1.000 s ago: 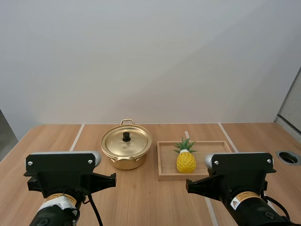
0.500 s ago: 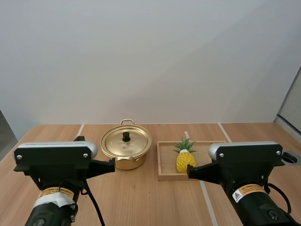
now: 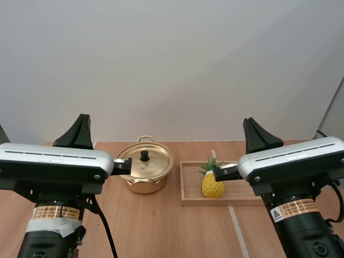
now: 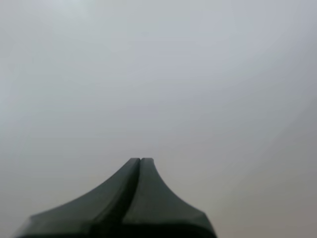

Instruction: Open the pot, put the pineapple inside, and close it

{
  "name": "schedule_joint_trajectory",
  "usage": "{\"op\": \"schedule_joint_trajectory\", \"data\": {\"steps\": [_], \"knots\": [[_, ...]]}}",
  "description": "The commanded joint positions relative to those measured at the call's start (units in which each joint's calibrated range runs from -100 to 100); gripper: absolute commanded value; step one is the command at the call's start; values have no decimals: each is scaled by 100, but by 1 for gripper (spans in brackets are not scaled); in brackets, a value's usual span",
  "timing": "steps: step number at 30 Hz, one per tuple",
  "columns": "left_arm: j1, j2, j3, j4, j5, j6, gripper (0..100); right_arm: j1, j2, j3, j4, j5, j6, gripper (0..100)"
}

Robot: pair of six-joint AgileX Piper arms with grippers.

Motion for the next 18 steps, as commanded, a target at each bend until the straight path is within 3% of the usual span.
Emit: {"op": "schedule_joint_trajectory", "data": {"steps": [1, 10, 18], "knots": [[-6, -31, -381, 51, -244, -30, 0, -22, -29, -511, -46, -164, -110, 0], [-6, -17, -1750, 6, 1432, -195, 0, -22, -29, -2457, -46, 3349, -142, 0], [-6, 772, -3125, 6, 1858, -473, 0, -22, 537, -3772, -84, 4554, -142, 0]]}}
